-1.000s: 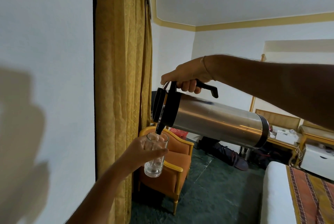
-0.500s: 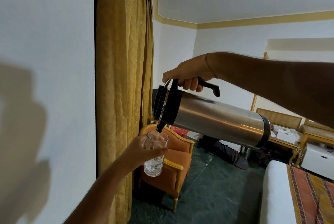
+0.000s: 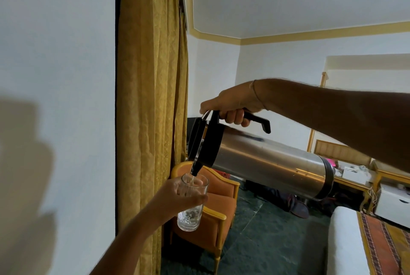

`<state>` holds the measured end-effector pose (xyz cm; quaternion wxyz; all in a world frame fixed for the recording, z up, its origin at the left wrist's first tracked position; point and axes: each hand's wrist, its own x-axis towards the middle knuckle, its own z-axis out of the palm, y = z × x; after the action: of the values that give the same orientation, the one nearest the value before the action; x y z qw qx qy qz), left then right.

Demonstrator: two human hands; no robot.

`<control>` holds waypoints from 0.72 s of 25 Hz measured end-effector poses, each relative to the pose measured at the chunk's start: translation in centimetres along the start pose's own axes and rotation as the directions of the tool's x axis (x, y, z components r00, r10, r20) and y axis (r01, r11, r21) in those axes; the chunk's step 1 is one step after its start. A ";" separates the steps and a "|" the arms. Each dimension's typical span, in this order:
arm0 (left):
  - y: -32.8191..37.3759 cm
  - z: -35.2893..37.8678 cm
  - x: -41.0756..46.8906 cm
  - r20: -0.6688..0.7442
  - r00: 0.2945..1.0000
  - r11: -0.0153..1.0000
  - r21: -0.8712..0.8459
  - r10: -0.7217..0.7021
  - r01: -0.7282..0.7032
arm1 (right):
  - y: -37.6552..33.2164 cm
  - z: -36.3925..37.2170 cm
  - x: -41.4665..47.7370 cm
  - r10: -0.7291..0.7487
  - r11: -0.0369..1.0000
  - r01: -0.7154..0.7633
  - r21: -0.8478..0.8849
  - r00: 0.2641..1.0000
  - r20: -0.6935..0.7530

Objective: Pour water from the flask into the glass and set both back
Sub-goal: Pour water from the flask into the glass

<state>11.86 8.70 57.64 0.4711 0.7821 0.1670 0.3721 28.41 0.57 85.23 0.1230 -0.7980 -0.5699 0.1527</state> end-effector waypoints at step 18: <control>-0.8 -0.8 0.9 -0.058 0.998 0.997 -0.082 0.007 -0.012 | -0.2 -1.4 0.8 0.012 1.000 -0.016 0.020 0.986 0.165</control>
<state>11.98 10.15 57.56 0.4961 0.7519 0.1611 0.4032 29.03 1.34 86.49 0.0830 -0.7853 -0.5707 0.2250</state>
